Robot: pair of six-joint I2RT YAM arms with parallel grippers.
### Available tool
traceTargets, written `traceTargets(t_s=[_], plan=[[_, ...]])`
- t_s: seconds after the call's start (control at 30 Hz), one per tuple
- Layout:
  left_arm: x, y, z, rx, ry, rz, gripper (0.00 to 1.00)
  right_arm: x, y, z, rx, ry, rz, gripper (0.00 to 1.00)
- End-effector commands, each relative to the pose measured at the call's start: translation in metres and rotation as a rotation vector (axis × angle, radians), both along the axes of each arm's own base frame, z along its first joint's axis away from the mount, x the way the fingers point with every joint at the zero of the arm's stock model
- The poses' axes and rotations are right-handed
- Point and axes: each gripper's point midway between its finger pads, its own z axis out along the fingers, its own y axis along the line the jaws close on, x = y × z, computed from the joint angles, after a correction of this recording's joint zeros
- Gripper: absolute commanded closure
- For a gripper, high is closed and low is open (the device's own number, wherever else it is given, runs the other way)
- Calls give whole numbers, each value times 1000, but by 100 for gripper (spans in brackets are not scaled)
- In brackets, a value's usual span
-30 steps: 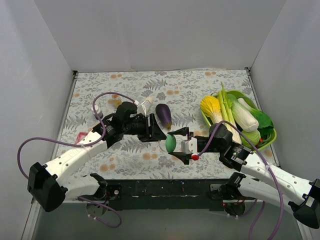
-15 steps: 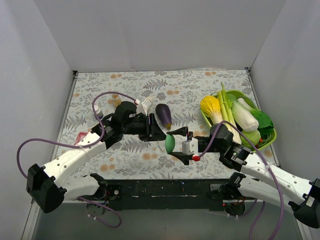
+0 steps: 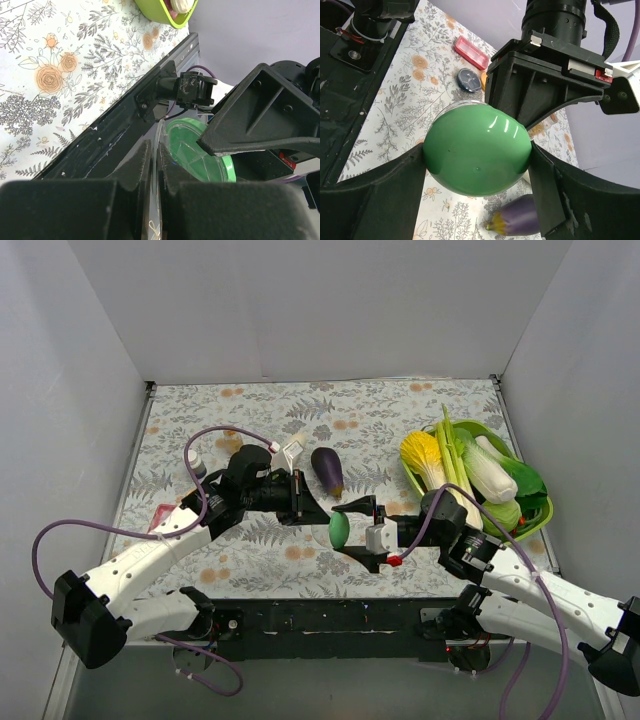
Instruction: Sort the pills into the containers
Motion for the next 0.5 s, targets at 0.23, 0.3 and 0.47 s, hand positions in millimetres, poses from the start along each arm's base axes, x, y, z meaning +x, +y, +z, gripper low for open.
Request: traceTargets(t_s=[0.23,0.3,0.47], plan=[[17,19,-11,169,-56,100,100,-3,-4,3,29,-30,9,13],[22,27,-21,250,-59,119,100,-5,-5,3,20,-10,8,10],[41,46,-40,430,-139,146,100,-16,-12,3,10,57,25,9]])
